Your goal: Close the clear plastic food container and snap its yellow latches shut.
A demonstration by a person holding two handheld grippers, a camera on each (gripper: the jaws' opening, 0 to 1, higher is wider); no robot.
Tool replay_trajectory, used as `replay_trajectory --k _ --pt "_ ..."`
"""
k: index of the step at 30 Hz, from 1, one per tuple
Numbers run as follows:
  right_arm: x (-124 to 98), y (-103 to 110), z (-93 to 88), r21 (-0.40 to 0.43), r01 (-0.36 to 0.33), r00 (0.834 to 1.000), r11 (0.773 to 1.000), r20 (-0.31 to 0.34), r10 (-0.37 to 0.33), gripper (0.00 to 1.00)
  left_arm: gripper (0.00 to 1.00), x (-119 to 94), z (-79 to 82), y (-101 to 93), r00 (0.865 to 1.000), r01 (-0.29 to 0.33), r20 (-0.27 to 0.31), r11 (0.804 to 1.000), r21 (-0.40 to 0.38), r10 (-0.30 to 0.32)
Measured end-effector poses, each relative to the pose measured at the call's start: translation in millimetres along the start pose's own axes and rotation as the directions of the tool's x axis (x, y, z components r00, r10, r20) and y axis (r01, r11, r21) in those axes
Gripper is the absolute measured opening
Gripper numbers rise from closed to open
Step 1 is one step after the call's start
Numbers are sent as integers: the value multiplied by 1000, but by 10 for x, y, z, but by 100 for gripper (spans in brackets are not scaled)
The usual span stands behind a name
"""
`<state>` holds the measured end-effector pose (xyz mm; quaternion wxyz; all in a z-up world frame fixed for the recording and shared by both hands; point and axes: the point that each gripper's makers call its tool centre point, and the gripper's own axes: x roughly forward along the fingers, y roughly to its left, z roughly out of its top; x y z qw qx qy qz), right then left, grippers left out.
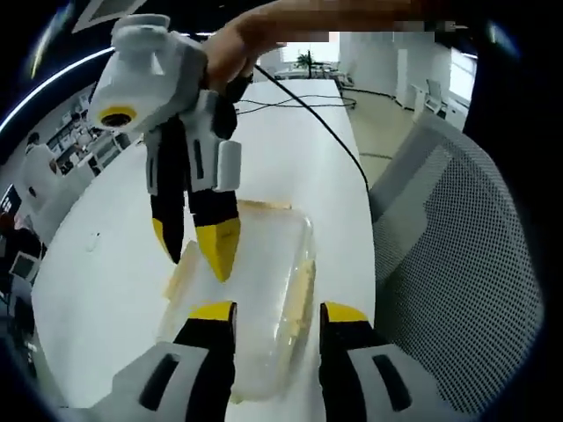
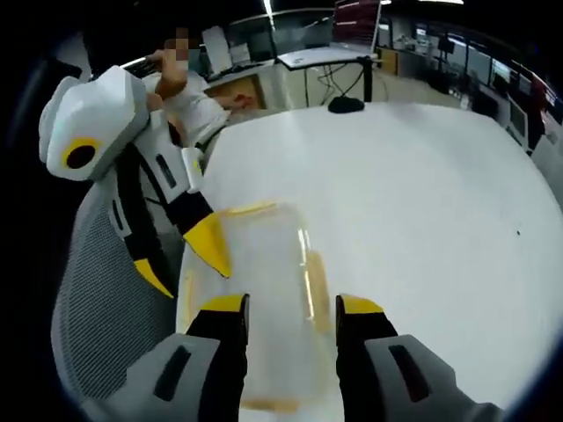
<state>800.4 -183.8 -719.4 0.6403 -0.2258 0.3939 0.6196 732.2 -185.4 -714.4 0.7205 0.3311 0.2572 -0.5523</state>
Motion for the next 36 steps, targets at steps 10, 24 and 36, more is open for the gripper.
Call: replay_trajectory --k 10,24,36 --pt "42 15 -6 30 -60 997 998 -40 61 37 32 40 10 11 1000 -31 2 998 62 31" --pt "76 51 -23 49 -110 990 993 -85 114 37 31 61 12 37 998 -60 9 993 105 59" --pt "96 74 -64 53 -154 976 987 -146 160 30 28 87 4 47 1000 -21 -5 992 123 22"
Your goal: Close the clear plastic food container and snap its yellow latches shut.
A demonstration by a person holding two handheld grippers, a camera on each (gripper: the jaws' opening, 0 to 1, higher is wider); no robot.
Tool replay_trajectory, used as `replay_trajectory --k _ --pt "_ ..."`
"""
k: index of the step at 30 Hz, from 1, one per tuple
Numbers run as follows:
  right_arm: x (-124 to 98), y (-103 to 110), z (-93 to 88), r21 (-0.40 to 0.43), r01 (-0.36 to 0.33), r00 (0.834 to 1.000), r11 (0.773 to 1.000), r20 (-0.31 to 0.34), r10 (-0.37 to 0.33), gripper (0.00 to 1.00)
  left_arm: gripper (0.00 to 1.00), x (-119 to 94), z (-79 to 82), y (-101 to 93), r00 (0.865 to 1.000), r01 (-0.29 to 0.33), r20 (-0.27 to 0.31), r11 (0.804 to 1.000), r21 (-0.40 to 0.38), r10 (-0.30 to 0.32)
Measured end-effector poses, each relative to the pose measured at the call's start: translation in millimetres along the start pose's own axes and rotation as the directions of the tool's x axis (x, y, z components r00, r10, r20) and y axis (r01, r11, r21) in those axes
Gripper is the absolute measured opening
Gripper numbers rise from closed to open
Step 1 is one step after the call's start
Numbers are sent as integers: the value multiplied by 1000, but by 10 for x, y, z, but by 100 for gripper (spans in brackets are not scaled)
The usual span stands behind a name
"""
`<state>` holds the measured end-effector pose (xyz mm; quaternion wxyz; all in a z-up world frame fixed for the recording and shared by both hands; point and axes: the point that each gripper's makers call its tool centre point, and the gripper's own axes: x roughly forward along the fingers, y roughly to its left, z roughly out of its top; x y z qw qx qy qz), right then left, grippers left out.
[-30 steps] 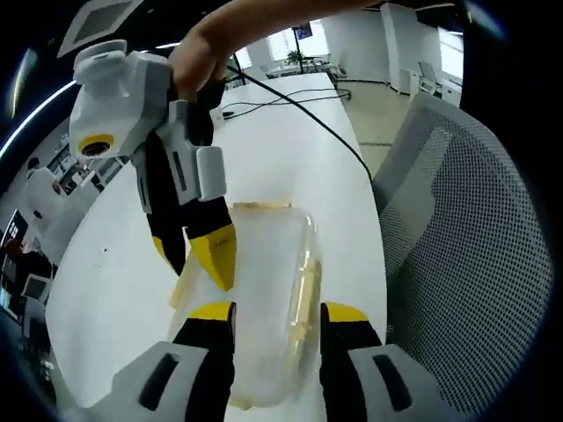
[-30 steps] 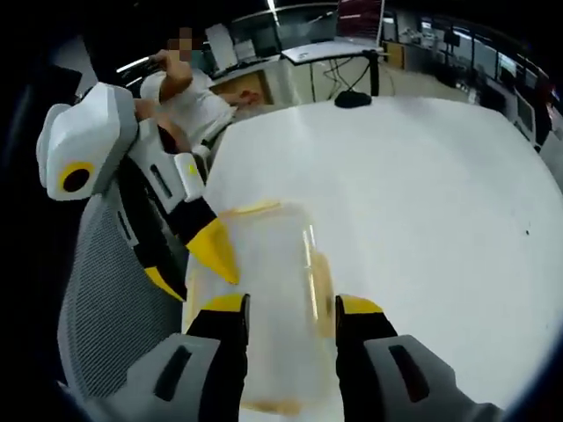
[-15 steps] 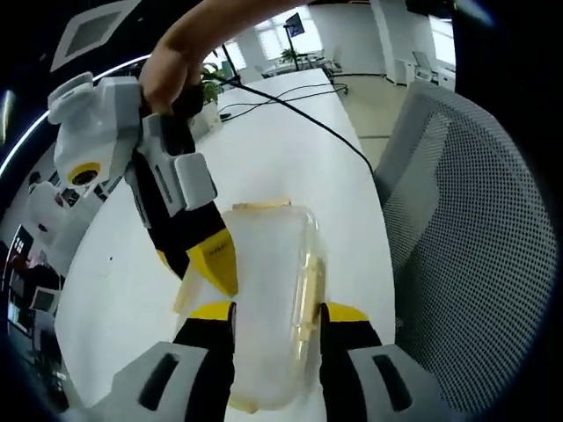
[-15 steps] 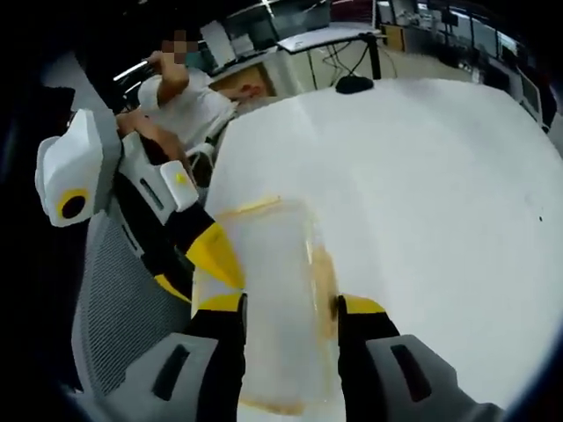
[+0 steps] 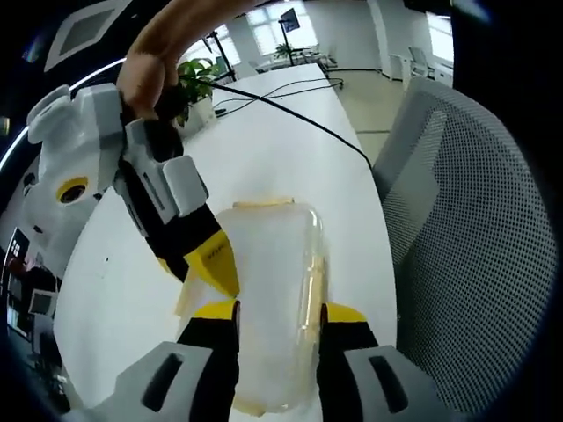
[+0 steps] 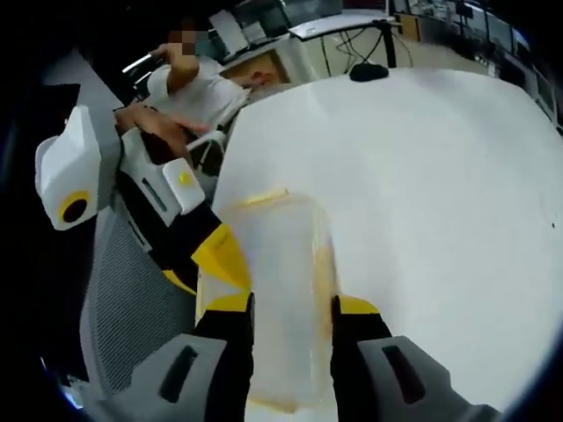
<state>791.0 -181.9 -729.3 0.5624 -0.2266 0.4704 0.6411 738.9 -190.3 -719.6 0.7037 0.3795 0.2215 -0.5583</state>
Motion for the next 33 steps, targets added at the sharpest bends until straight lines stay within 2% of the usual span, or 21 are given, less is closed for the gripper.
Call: replay_trajectory --k 3,6,9,33 --pt "-10 -1 10 4 7 1000 1000 6 -7 31 28 -9 14 -4 1000 -3 6 1000 5 3" --pt "-22 -4 37 -32 25 1000 999 7 -24 32 29 -14 27 17 1000 4 18 999 -32 -4" --pt "-23 -19 60 -50 36 999 998 5 -36 32 29 -9 22 22 1000 -5 14 1000 -27 5" --pt "-41 -6 77 -34 52 999 998 13 -51 33 32 -32 37 -2 999 3 39 998 -57 -1"
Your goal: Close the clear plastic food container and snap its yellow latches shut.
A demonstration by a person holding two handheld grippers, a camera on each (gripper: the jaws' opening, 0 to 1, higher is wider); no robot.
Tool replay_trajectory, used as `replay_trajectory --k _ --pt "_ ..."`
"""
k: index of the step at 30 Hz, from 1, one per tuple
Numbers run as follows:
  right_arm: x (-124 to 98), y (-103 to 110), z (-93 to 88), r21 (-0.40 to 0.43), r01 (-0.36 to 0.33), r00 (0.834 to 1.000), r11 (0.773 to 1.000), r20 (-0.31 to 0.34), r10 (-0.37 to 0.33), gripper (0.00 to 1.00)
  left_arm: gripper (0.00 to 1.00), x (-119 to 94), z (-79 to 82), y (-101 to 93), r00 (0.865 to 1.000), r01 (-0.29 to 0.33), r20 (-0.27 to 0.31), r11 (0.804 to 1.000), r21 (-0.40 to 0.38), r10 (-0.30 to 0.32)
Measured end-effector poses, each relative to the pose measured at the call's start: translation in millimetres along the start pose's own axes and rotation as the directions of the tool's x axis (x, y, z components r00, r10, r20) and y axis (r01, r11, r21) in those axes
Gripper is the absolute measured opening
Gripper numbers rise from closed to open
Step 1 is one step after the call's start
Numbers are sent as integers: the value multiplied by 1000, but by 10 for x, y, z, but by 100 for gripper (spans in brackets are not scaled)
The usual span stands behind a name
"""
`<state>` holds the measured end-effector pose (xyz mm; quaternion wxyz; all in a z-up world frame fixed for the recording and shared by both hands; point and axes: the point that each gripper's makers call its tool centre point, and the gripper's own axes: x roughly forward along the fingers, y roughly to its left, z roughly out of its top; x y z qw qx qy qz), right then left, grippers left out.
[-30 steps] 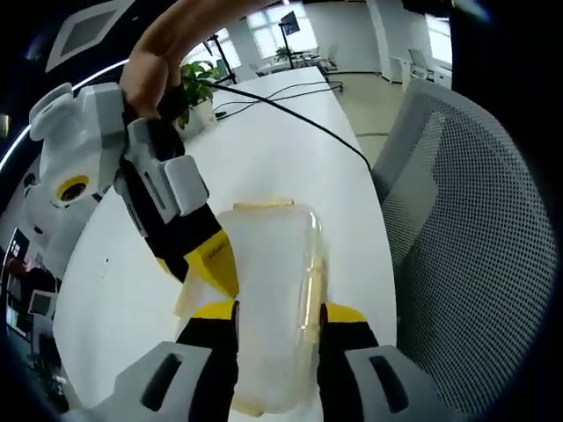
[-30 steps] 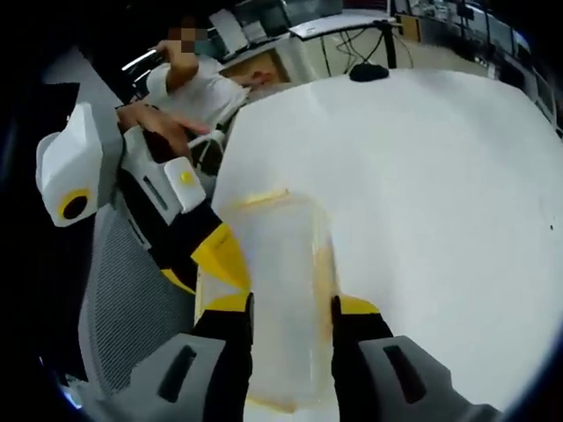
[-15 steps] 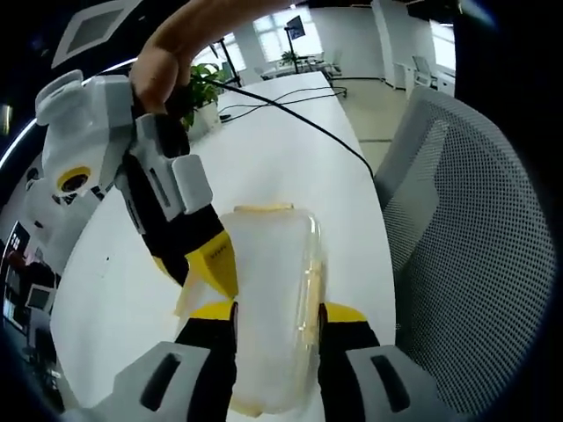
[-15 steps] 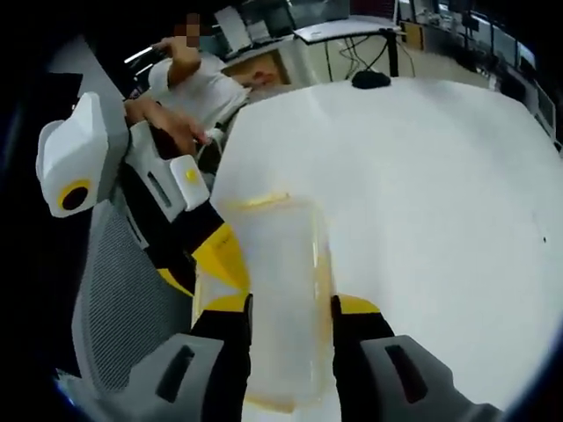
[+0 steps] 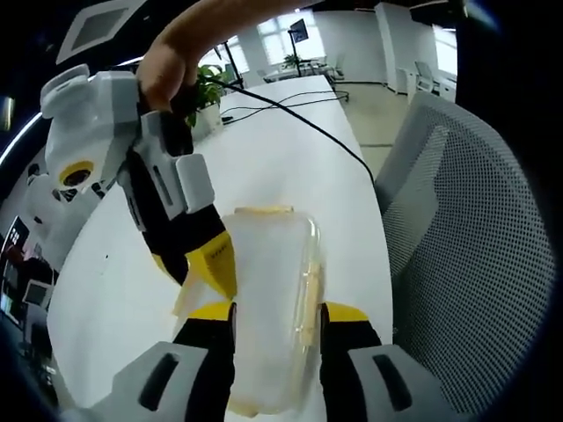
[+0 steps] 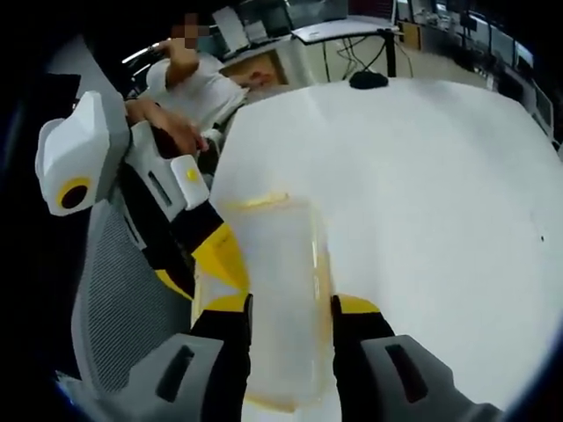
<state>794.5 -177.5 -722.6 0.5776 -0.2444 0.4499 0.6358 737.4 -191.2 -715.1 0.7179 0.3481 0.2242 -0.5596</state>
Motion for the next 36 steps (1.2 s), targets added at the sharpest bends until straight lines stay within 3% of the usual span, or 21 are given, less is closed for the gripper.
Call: replay_trajectory --k 15,26,36 --pt "-54 12 -29 -19 47 999 999 26 -47 40 37 -94 -64 63 1000 -1 -4 999 -47 1" --pt "-182 32 -55 -36 110 992 993 74 -107 44 43 -229 -118 180 999 -24 24 989 -146 27" --pt "-304 54 -158 -13 176 977 984 121 -173 51 50 -328 -177 286 997 -47 42 968 -247 59"
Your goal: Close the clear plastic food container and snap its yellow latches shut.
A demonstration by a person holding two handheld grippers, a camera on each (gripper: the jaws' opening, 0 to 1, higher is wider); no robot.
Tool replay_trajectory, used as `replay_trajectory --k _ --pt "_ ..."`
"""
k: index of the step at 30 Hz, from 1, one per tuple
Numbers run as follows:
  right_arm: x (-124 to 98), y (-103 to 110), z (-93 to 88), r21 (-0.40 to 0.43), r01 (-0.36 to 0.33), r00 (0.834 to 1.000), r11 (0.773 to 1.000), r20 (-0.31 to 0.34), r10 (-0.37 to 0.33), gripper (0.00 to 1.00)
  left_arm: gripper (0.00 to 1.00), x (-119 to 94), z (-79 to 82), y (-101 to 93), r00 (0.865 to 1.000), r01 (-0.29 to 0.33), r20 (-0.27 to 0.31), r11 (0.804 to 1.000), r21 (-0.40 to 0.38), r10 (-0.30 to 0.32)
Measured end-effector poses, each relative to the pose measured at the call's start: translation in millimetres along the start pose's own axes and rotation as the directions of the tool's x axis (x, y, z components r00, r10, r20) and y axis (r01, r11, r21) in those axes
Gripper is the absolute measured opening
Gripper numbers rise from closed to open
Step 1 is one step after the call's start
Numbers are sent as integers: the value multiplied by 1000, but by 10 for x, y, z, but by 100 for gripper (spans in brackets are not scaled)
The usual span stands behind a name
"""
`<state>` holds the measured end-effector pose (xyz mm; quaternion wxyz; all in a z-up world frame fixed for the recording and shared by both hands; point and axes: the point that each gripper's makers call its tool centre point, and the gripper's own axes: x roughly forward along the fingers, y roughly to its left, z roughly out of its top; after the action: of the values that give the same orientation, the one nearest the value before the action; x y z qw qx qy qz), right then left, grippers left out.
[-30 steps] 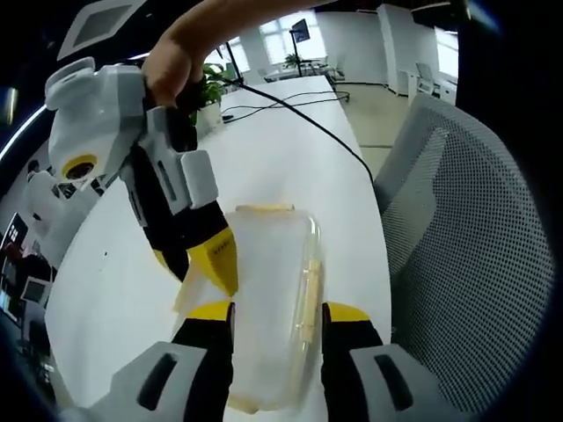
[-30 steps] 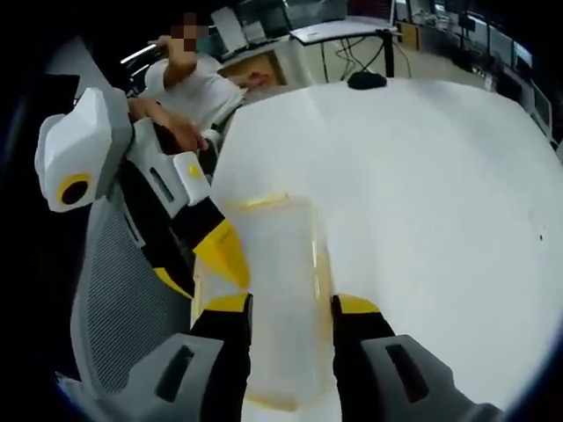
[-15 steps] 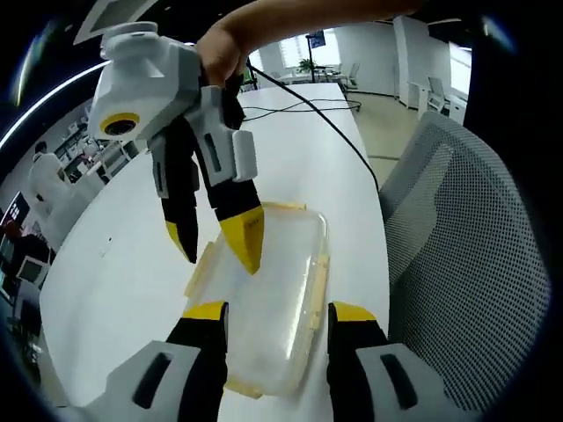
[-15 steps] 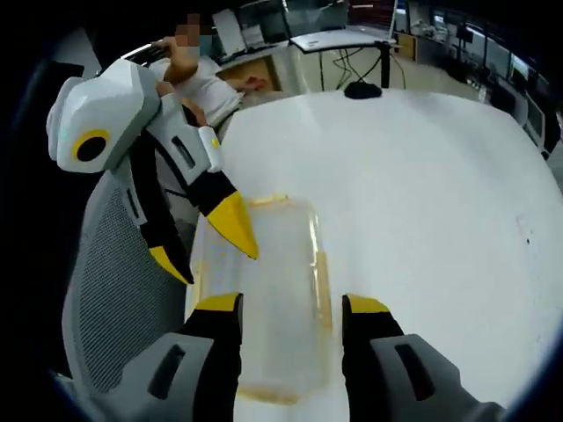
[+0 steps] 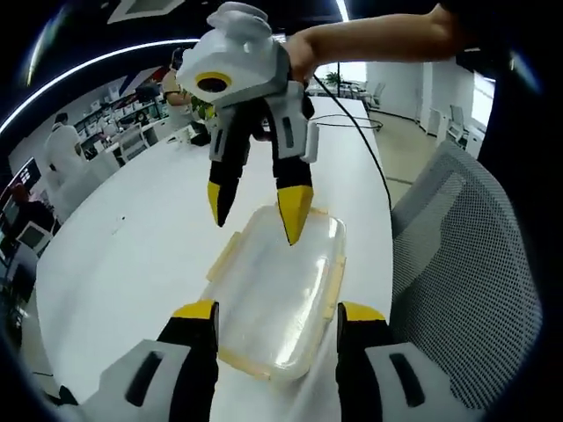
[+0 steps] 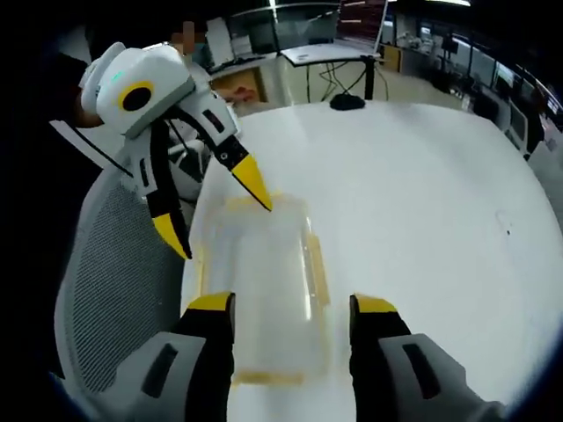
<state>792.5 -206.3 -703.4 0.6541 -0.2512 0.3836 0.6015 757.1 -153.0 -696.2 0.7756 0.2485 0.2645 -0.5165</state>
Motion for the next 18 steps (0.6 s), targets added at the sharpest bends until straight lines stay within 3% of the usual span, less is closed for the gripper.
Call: replay_trajectory --k 7,18 --pt "-95 -4 -25 36 69 996 997 54 -71 54 56 -55 -38 90 999 -32 13 998 -58 33" --pt "-182 131 -153 70 159 984 985 75 -164 59 60 -135 -108 152 997 -72 23 990 -122 75"
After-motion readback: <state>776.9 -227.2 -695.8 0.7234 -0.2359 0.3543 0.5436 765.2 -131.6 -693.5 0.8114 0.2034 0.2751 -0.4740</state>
